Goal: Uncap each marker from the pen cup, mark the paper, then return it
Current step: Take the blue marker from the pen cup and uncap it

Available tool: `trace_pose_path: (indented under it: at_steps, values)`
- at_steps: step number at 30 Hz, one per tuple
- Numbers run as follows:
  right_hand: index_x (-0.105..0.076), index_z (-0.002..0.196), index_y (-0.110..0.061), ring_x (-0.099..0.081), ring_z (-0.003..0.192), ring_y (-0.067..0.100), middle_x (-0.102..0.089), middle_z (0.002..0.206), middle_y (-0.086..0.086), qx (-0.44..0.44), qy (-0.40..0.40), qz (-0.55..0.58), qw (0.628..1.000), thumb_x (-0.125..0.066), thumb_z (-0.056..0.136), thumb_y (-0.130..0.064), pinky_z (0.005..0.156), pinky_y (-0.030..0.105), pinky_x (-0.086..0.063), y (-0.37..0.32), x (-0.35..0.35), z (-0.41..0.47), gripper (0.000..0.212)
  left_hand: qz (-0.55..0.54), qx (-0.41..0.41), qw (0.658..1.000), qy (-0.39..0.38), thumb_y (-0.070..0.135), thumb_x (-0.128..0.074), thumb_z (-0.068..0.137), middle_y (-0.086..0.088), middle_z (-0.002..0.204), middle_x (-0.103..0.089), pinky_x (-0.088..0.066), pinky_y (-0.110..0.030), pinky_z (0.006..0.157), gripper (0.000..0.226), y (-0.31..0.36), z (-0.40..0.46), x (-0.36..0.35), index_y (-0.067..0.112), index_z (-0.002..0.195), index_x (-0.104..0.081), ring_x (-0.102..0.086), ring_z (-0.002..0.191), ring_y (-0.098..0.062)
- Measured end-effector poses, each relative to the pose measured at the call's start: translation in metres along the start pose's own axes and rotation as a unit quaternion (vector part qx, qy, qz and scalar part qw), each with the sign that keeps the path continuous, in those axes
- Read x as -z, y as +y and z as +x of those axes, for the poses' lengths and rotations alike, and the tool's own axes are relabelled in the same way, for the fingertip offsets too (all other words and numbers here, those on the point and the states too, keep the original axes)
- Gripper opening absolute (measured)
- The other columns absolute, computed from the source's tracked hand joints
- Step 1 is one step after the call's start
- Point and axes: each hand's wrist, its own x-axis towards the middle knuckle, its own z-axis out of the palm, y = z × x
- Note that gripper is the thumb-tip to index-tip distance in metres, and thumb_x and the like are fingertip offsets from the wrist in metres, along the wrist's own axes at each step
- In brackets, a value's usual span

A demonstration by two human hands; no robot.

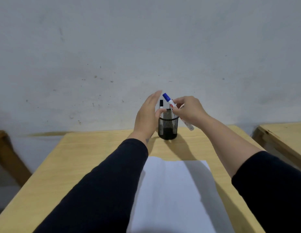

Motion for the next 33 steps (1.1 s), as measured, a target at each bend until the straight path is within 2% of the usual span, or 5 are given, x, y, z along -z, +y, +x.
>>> trace_pose_path:
  at_steps: [5, 13, 20, 26, 33]
  values:
    - [-0.074, 0.099, -0.008, -0.04, 0.058, 0.015, -0.05, 0.066, 0.006, 0.056, -0.09, -0.063, 0.992, -0.054, 0.085, -0.01, 0.048, 0.016, -0.03, 0.001, -0.01, -0.04, 0.024, 0.087, -0.079, 0.992, -0.052, 0.014, -0.061, 0.091, 0.002, 0.111, -0.068, -0.05, -0.033, 0.085, 0.025, 0.0, -0.037, 0.026, 0.016, 0.115, -0.067, -0.063, 0.099, -0.019]
    - [-0.074, 0.09, -0.003, -0.065, 0.08, 0.027, -0.072, 0.081, 0.01, -0.089, 0.062, 0.111, 0.988, -0.057, 0.085, -0.017, 0.079, 0.036, -0.054, -0.006, -0.055, -0.089, 0.023, 0.022, 0.11, 0.993, 0.03, 0.014, -0.062, 0.089, -0.003, 0.097, -0.074, -0.049, -0.03, 0.082, 0.016, 0.007, -0.101, 0.048, 0.012, 0.1, -0.074, -0.064, 0.089, -0.019]
    - [-0.057, 0.083, -0.002, -0.057, 0.058, 0.015, -0.06, 0.071, 0.009, -0.331, -0.053, 0.532, 0.777, -0.063, 0.09, -0.018, 0.045, 0.016, -0.053, -0.009, -0.089, -0.082, 0.018, -0.036, 0.199, 0.979, 0.011, 0.014, -0.068, 0.084, -0.002, 0.089, -0.076, -0.053, -0.033, 0.083, 0.014, 0.007, -0.127, 0.053, 0.013, 0.095, -0.077, -0.068, 0.085, -0.018]
    - [-0.061, 0.087, -0.005, -0.06, 0.053, 0.011, -0.064, 0.071, 0.005, -0.324, -0.018, 0.505, 0.8, -0.059, 0.092, -0.018, 0.071, 0.025, -0.055, 0.002, -0.098, -0.064, 0.015, -0.093, 0.293, 0.95, -0.046, 0.017, -0.065, 0.088, 0.0, 0.071, -0.067, -0.048, -0.024, 0.067, 0.013, -0.009, -0.118, 0.056, 0.012, 0.088, -0.077, -0.059, 0.068, -0.013]
    - [-0.06, 0.083, -0.012, -0.051, 0.056, 0.013, -0.054, 0.067, 0.001, -0.286, -0.049, 0.498, 0.817, -0.065, 0.088, -0.033, 0.047, 0.02, -0.047, 0.005, -0.084, -0.057, 0.022, -0.007, 0.341, 0.936, -0.085, 0.013, -0.06, 0.089, -0.002, 0.092, -0.07, -0.046, -0.024, 0.071, 0.014, -0.058, -0.126, 0.055, 0.014, 0.09, -0.073, -0.062, 0.083, -0.019]
